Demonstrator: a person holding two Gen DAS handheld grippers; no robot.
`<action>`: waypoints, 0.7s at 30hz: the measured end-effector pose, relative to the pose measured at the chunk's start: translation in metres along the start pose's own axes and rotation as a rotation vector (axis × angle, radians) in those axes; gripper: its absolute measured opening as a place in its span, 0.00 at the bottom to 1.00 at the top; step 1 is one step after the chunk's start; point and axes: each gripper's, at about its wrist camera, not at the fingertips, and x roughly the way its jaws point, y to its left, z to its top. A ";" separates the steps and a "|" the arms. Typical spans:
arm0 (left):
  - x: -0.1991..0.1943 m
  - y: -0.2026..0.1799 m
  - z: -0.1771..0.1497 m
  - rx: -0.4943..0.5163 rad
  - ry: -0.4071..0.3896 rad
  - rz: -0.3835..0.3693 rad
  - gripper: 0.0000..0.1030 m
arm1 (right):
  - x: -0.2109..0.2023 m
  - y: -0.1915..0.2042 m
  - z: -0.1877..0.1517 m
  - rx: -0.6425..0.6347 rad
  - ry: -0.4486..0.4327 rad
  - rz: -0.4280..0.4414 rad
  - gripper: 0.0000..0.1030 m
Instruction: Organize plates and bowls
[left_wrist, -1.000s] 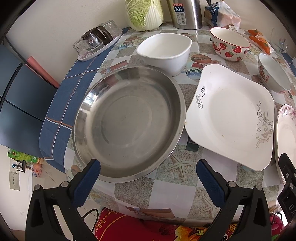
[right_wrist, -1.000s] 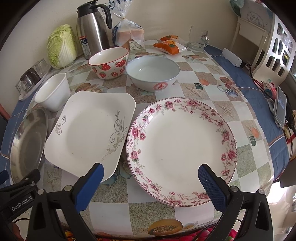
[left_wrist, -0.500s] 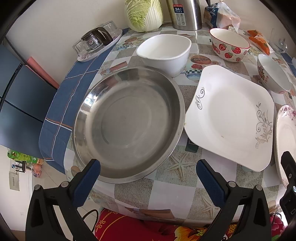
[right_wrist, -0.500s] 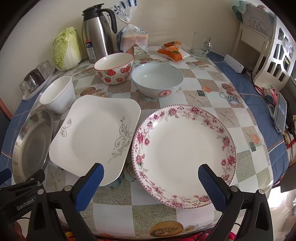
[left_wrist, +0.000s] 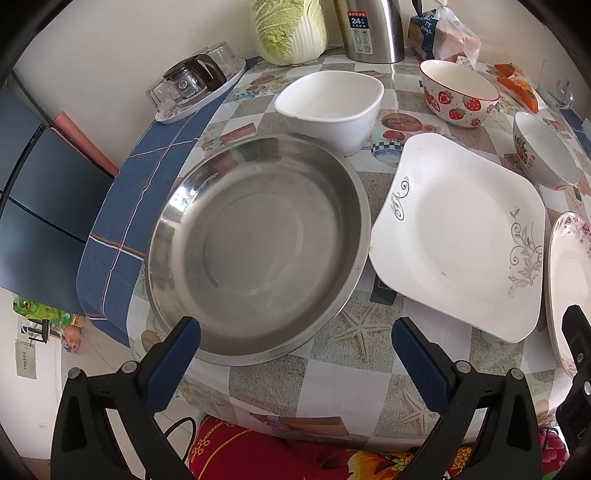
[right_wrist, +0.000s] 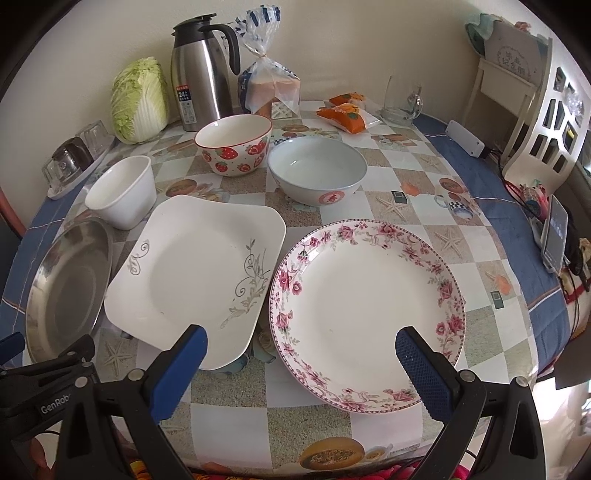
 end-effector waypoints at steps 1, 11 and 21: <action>0.000 0.002 0.000 -0.002 0.003 -0.007 1.00 | 0.000 0.001 0.000 -0.001 -0.001 -0.002 1.00; 0.015 0.075 0.008 -0.245 -0.019 -0.083 1.00 | 0.009 0.041 0.006 -0.051 -0.001 0.031 1.00; 0.052 0.147 -0.006 -0.508 -0.001 -0.222 1.00 | 0.021 0.086 0.018 -0.086 -0.025 0.119 1.00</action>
